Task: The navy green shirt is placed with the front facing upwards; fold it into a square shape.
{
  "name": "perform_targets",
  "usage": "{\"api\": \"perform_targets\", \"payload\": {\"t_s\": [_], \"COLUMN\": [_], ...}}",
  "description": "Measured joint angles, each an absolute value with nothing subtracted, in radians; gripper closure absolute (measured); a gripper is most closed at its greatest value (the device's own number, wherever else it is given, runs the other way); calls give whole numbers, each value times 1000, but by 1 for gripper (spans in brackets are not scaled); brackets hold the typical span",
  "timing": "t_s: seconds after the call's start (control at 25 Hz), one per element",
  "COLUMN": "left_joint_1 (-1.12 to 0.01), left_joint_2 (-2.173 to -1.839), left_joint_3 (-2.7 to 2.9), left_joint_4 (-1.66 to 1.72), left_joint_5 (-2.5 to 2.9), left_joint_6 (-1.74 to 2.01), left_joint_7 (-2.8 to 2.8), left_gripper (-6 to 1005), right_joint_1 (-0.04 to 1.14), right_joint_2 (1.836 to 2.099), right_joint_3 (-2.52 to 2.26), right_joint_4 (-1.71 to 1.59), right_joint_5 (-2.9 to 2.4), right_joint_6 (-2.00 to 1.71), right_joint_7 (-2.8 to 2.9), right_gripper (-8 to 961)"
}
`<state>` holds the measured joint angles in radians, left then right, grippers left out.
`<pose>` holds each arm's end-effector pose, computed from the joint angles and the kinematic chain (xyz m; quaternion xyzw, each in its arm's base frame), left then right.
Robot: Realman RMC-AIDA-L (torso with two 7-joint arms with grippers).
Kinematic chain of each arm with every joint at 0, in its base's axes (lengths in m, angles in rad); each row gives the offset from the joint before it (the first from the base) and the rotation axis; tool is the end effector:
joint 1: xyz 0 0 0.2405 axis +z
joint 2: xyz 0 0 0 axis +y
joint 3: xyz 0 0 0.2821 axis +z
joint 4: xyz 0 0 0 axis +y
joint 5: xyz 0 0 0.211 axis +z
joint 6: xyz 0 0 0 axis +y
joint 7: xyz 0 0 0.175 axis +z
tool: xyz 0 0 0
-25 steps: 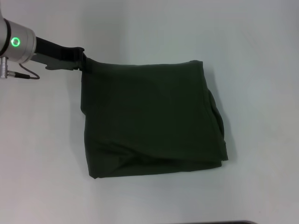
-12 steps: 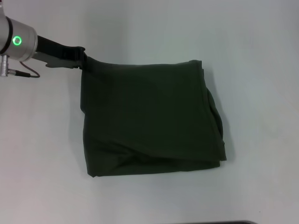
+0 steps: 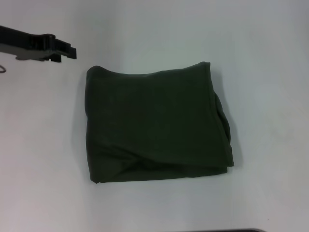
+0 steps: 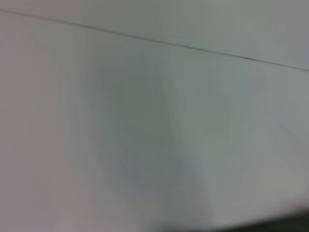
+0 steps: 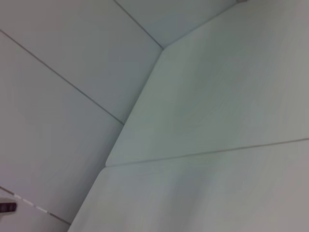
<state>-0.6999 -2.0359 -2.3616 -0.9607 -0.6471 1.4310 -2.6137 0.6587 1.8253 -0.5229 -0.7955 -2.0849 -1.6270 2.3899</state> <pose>-0.2657 0.4254 0.0092 -0.7859 -0.5836 -0.0511 0.1978 0.2637 0.4235 0.1151 -0.7870 0.5393 0.2628 0.1442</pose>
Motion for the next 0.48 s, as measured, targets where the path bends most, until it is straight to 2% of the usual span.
{"api": "perform_targets", "payload": {"t_s": [0.08,0.28,0.48], "left_joint_1": [-687,-674,-649], "left_joint_2": [-2032,-2014,-1994], "left_joint_3": [-2402,-2492,-2554], "left_joint_4": [-991,-1002,-991], "left_joint_5": [-674,-733,-827], "left_joint_6": [1539,1721,1847], "left_joint_7": [-2593,-2574,-2568], "left_gripper": [614,377,359], "right_joint_1": [659,677,691], "right_joint_2": [1824,1821,1821], "right_joint_3": [-529,-574,-613], "right_joint_4": [-797,-805,-805], "right_joint_5": [-2092,-2143,-2179], "right_joint_6": [-1633,-1653,-1690], "right_joint_7": [2398,2459,2476], "right_gripper": [22,22,23]}}
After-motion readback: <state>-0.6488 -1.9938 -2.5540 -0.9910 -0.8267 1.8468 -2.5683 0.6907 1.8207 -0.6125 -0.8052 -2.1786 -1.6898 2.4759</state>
